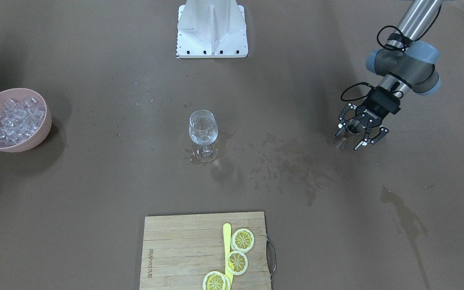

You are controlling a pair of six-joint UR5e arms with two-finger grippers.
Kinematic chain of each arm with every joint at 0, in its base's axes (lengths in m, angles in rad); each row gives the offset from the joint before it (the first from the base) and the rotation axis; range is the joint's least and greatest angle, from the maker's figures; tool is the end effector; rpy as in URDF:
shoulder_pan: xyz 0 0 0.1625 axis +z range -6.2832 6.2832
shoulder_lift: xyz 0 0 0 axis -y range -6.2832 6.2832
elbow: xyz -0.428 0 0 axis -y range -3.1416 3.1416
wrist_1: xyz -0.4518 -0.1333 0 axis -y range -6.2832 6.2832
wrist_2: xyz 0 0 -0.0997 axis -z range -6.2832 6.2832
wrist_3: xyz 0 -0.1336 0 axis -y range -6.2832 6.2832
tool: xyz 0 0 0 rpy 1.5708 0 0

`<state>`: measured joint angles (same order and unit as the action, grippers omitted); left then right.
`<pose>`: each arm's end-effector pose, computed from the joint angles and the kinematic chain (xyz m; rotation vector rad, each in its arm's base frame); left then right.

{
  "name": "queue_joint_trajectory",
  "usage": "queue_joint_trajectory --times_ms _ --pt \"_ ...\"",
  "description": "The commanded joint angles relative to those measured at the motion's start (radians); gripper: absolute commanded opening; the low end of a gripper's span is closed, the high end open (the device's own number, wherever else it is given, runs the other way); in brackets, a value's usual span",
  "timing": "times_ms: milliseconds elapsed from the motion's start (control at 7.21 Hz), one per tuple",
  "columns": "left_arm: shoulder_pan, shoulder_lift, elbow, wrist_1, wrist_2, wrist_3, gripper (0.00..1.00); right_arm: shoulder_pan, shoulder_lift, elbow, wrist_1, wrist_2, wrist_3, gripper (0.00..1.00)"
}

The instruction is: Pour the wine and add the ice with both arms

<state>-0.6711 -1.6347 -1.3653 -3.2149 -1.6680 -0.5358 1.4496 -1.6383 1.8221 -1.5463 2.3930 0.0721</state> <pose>0.4061 -0.4761 0.5630 1.0869 1.0535 0.3652 -0.0291 -0.5321 0.5753 0.1165 -0.8347 -0.1318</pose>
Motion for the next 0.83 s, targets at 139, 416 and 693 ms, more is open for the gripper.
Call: queue_joint_trajectory --times_ms 139,416,693 --pt "0.001 -0.002 -0.006 -0.034 0.001 -0.004 0.00 0.000 0.000 0.006 0.000 0.002 0.000 1.00" --pt "0.002 -0.048 -0.008 -0.036 0.002 -0.001 0.00 0.000 0.006 0.006 0.000 0.000 0.000 1.00" --pt "0.001 -0.059 -0.057 -0.036 0.004 -0.027 0.00 0.000 0.008 0.005 0.000 0.000 0.000 1.00"
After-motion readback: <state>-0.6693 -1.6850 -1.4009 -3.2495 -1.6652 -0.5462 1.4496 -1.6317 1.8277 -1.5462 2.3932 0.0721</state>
